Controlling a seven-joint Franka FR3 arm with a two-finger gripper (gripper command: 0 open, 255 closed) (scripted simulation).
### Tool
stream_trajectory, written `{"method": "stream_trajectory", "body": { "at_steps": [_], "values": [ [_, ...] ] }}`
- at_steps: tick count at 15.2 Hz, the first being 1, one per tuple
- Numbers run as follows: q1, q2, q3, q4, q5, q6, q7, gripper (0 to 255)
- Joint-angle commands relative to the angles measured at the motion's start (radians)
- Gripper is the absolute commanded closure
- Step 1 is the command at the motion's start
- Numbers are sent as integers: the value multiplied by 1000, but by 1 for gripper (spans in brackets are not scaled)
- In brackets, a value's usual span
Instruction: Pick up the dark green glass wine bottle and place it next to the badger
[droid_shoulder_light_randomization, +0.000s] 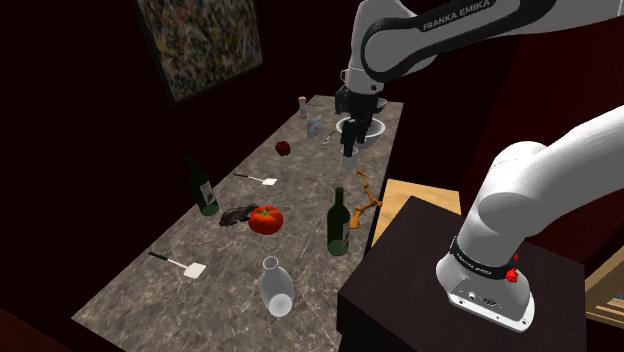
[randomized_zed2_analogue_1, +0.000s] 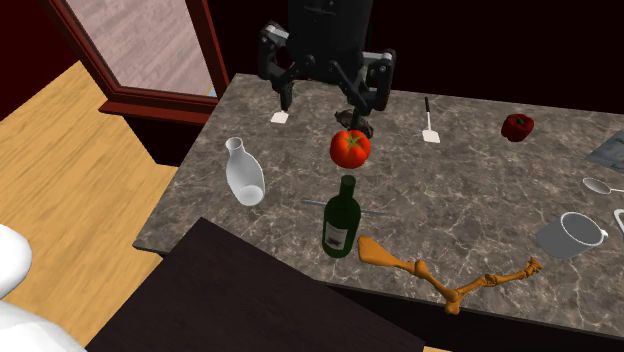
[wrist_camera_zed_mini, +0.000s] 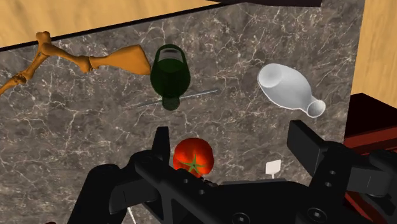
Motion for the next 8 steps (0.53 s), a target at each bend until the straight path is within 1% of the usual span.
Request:
{"method": "stream_trajectory", "body": {
  "at_steps": [1,8],
  "values": [
    [-4,51,2,-34,-4,90,-5,0],
    [-22,279,1,-98,-23,390,-23,0]
  ]
}}
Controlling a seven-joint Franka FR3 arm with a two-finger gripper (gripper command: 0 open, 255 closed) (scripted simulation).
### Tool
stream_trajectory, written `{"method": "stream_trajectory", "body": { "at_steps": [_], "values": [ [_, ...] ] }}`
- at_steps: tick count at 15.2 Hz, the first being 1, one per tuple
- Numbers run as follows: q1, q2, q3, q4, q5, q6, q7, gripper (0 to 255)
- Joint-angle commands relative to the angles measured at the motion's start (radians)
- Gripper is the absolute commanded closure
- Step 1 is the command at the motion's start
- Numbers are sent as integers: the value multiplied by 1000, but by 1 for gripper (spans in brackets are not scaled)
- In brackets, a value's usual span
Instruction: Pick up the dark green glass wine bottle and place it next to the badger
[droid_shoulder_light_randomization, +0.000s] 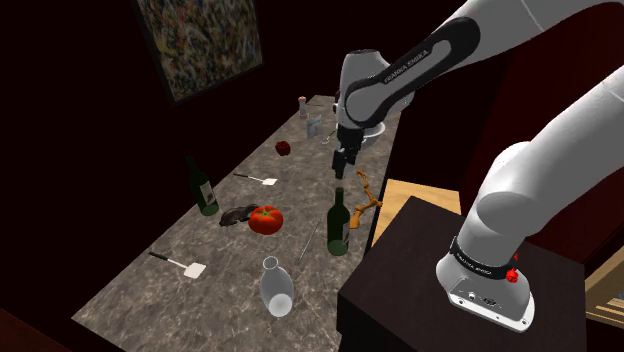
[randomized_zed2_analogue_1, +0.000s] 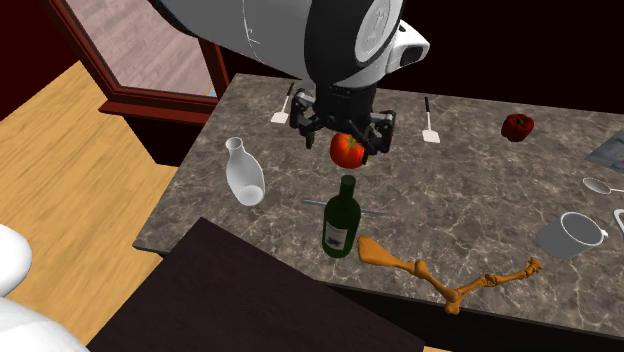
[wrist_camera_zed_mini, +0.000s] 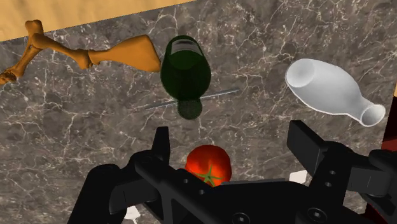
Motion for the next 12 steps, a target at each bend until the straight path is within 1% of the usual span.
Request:
{"method": "stream_trajectory", "body": {
  "at_steps": [1,6,12],
  "values": [
    [-7,66,-2,-21,-7,91,-5,0],
    [-23,283,-6,-6,-30,299,-8,0],
    [-23,397,-7,1,-29,407,-12,0]
  ]
}}
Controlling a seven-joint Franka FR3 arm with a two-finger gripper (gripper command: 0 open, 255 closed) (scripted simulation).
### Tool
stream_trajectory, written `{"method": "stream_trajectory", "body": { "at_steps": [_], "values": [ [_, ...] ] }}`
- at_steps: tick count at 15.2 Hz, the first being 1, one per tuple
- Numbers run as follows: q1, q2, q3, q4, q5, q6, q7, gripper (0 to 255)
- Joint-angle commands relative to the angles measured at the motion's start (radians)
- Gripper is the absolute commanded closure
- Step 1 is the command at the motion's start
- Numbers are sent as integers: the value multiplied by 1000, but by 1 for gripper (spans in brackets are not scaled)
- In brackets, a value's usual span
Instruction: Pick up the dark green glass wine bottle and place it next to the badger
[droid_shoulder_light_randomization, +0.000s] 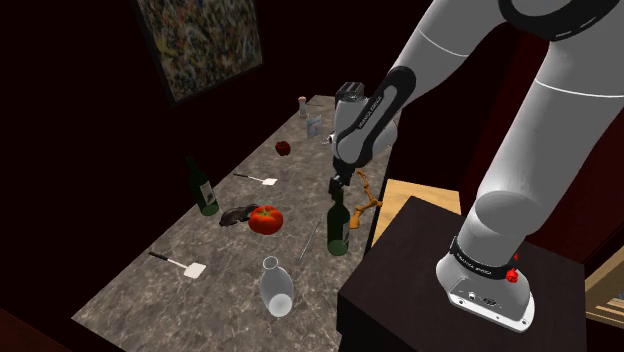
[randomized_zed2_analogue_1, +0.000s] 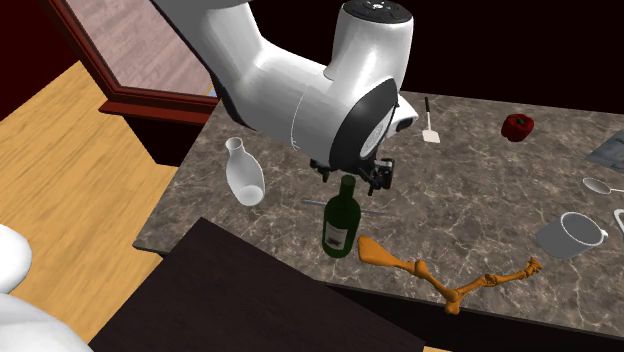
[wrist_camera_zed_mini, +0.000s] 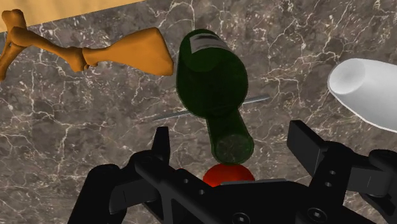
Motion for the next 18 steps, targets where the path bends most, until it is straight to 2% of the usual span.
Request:
{"method": "stream_trajectory", "body": {
  "at_steps": [1,3,10,11,18],
  "values": [
    [2,39,2,3,2,36,1,0],
    [2,66,3,6,4,61,0,0],
    [2,66,3,6,4,61,0,0],
    [2,66,3,6,4,61,0,255],
    [2,66,3,6,4,61,0,255]
  ]
}}
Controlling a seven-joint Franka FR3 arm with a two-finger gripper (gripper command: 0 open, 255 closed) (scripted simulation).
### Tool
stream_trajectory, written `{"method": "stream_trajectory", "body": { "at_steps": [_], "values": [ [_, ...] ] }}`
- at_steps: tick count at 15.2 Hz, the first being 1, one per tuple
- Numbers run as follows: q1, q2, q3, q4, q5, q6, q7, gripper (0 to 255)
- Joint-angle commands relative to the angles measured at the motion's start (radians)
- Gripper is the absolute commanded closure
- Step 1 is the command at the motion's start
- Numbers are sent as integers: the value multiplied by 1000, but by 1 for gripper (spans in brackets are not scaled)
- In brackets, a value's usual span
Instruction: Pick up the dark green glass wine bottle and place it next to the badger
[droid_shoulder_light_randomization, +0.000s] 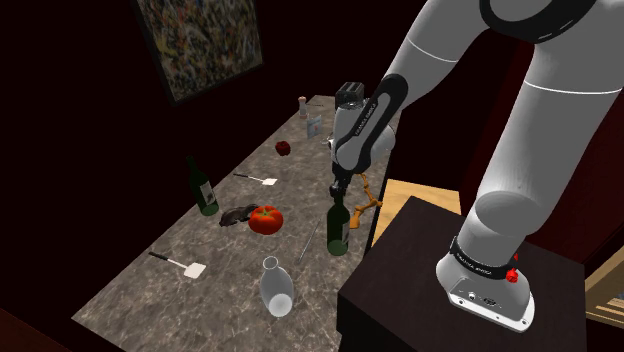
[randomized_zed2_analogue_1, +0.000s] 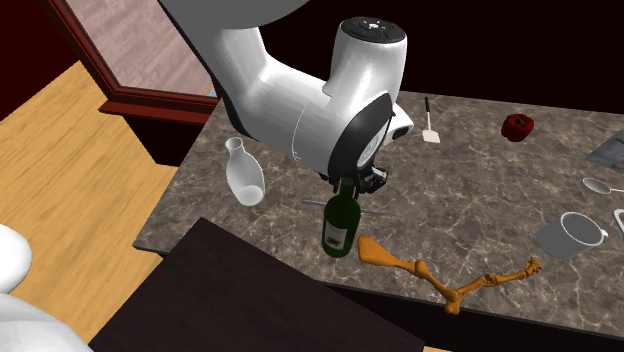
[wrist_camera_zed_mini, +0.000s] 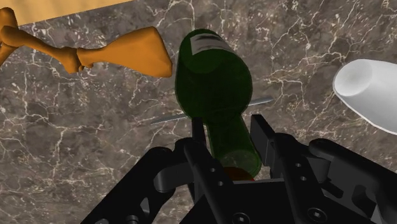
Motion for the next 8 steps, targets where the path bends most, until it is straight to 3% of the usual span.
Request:
{"method": "stream_trajectory", "body": {
  "at_steps": [1,8],
  "values": [
    [0,0,0,0,0,0,0,255],
    [-1,-97,-1,1,-7,-98,7,255]
  ]
}}
